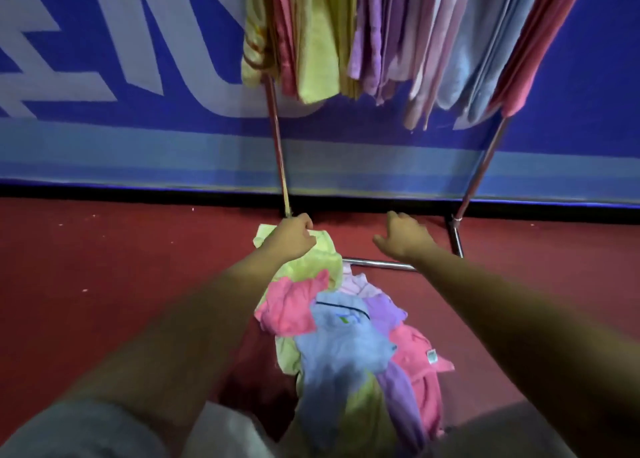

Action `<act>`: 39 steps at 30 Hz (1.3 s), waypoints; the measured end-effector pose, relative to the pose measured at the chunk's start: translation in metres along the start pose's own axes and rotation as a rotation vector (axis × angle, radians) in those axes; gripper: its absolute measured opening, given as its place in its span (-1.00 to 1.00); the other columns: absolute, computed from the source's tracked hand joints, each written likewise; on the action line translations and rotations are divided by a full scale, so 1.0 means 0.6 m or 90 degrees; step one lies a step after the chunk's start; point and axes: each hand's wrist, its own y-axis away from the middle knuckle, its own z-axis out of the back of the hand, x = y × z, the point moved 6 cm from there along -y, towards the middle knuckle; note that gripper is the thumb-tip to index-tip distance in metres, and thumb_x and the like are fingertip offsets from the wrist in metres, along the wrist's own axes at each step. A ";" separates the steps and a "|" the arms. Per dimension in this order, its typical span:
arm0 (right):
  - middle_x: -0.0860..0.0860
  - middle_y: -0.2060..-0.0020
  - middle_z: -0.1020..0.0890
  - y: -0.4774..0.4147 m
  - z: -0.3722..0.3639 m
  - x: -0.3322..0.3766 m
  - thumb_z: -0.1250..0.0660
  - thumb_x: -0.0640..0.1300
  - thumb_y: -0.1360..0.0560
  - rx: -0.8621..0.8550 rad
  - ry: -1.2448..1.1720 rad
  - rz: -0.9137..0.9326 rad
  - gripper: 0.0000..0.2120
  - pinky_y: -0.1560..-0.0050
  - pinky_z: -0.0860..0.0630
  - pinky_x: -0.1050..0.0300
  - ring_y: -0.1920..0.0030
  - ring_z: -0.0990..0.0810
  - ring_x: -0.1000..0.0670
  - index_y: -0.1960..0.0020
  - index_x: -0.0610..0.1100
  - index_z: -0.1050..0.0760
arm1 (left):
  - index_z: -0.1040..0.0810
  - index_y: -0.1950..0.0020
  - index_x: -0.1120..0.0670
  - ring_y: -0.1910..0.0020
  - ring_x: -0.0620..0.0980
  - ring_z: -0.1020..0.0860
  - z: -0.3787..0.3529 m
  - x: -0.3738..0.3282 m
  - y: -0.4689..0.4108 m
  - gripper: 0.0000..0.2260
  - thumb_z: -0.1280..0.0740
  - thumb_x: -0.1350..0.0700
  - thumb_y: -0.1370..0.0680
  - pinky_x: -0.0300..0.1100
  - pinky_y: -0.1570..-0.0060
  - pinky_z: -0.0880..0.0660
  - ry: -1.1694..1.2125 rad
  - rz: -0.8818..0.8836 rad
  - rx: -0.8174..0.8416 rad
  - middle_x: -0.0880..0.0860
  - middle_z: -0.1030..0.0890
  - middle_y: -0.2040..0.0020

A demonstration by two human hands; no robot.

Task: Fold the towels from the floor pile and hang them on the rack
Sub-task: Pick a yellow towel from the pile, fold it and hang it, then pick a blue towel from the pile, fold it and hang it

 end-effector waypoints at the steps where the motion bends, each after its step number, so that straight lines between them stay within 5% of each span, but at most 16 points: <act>1: -0.24 -0.26 -0.50 0.000 -0.026 -0.015 -0.30 0.11 -0.54 0.018 -0.003 -0.010 -0.51 -0.25 -0.43 -0.16 -0.28 -0.50 -0.29 -0.30 -0.22 -0.39 | -0.54 -0.13 0.14 0.06 0.13 -0.60 -0.033 0.012 -0.004 -0.78 -0.31 0.19 -0.49 -0.11 0.10 -0.50 0.000 0.011 0.029 0.13 -0.66 0.05; 4: -0.24 -0.24 -0.52 -0.006 -0.102 -0.055 -0.30 0.08 -0.53 0.065 -0.012 -0.034 -0.55 -0.22 -0.43 -0.13 -0.25 -0.52 -0.28 -0.26 -0.22 -0.41 | -0.55 -0.17 0.17 -0.01 0.15 -0.60 -0.118 0.048 -0.019 -0.76 -0.31 0.19 -0.52 -0.10 0.03 -0.50 -0.011 0.025 0.094 0.17 -0.65 -0.05; 10: -0.23 -0.23 -0.50 -0.024 -0.260 -0.117 -0.28 0.00 -0.53 0.171 -0.039 -0.085 -0.59 -0.23 -0.46 -0.11 -0.23 -0.53 -0.29 -0.25 -0.25 -0.39 | -0.57 -0.07 0.21 -0.08 0.12 -0.57 -0.259 0.133 -0.059 -0.85 -0.26 0.28 -0.55 -0.30 0.21 -0.31 -0.051 0.055 0.194 0.16 -0.62 -0.08; 13: -0.23 -0.24 -0.50 -0.027 -0.348 -0.143 -0.30 0.01 -0.53 0.225 -0.049 -0.105 -0.55 -0.26 -0.47 -0.15 -0.25 -0.52 -0.28 -0.30 -0.24 -0.40 | -0.54 -0.27 0.20 -0.22 0.12 -0.55 -0.331 0.169 -0.075 -0.73 -0.26 0.24 -0.58 -0.23 -0.01 -0.41 -0.096 0.053 0.238 0.13 -0.54 -0.36; 18: -0.20 -0.21 -0.50 -0.009 -0.481 -0.169 -0.23 0.16 -0.51 0.313 -0.051 -0.135 -0.45 -0.22 -0.46 -0.10 -0.24 -0.51 -0.26 -0.32 -0.20 -0.38 | -0.58 -0.22 0.12 -0.18 0.11 -0.57 -0.458 0.227 -0.081 -0.76 -0.25 0.17 -0.58 -0.18 -0.11 -0.44 -0.133 0.056 0.325 0.10 -0.62 -0.17; 22: -0.16 -0.17 -0.56 0.005 -0.569 -0.199 -0.32 0.15 -0.40 0.340 -0.122 -0.170 -0.40 -0.16 -0.50 -0.03 -0.18 -0.57 -0.23 -0.32 -0.17 -0.44 | -0.46 -0.39 0.07 -0.32 0.12 -0.48 -0.547 0.253 -0.085 -0.60 -0.31 0.14 -0.55 -0.17 -0.25 -0.38 -0.126 0.024 0.358 0.08 -0.50 -0.33; 24: -0.16 -0.15 -0.57 0.009 -0.597 -0.212 -0.34 -0.01 -0.46 0.340 -0.130 -0.165 -0.54 -0.12 -0.45 0.04 -0.18 -0.55 -0.21 -0.30 -0.19 -0.47 | -0.41 -0.44 0.03 -0.35 0.12 -0.42 -0.576 0.255 -0.082 -0.53 -0.34 0.14 -0.53 -0.14 -0.27 -0.35 -0.105 0.009 0.366 0.11 -0.42 -0.36; 27: -0.09 0.08 -0.63 0.017 -0.607 -0.229 -0.19 0.07 -0.33 0.315 -0.142 -0.174 -0.64 0.04 -0.47 0.05 0.00 -0.62 -0.18 -0.06 -0.05 -0.49 | -0.56 -0.11 0.09 -0.08 0.04 -0.46 -0.589 0.259 -0.075 -0.83 -0.31 0.09 -0.56 -0.25 0.08 -0.31 -0.110 -0.017 0.378 0.13 -0.52 -0.07; 29: -0.01 0.25 -0.60 0.016 -0.597 -0.229 -0.19 0.12 -0.26 0.329 -0.150 -0.178 -0.69 0.15 -0.46 0.07 0.15 -0.60 -0.13 0.12 -0.06 -0.43 | -0.59 0.01 0.15 -0.02 0.10 -0.52 -0.589 0.269 -0.081 -0.69 -0.26 -0.08 -0.52 -0.13 0.06 -0.33 -0.098 -0.003 0.372 0.16 -0.59 0.01; 31: 0.07 0.39 -0.50 0.003 -0.566 -0.217 -0.31 0.12 -0.28 0.337 -0.167 -0.182 -0.74 0.21 -0.36 0.12 0.25 -0.52 -0.07 0.29 -0.05 -0.36 | -0.59 -0.08 0.14 -0.10 0.15 -0.54 -0.561 0.264 -0.091 -0.66 -0.34 -0.10 -0.50 -0.11 -0.02 -0.38 -0.105 -0.015 0.367 0.17 -0.61 -0.06; 34: 0.11 0.41 -0.44 -0.030 -0.505 -0.190 -0.47 -0.03 -0.42 0.329 -0.167 -0.136 -0.68 0.29 -0.33 0.16 0.24 -0.49 -0.03 0.35 0.01 -0.34 | -0.59 -0.15 0.18 -0.12 0.10 -0.51 -0.489 0.228 -0.103 -0.71 -0.42 0.02 -0.53 -0.19 0.12 -0.21 -0.111 -0.050 0.348 0.14 -0.56 -0.08; 39: -0.03 0.32 -0.48 -0.053 -0.336 -0.118 -0.48 -0.11 -0.44 0.230 -0.190 -0.023 -0.66 0.30 -0.27 0.10 0.27 -0.42 -0.07 0.34 -0.03 -0.33 | -0.43 0.24 0.08 0.15 -0.04 -0.40 -0.346 0.144 -0.107 -0.67 -0.55 0.00 -0.43 -0.20 0.31 -0.20 -0.007 -0.103 0.248 0.02 -0.40 0.21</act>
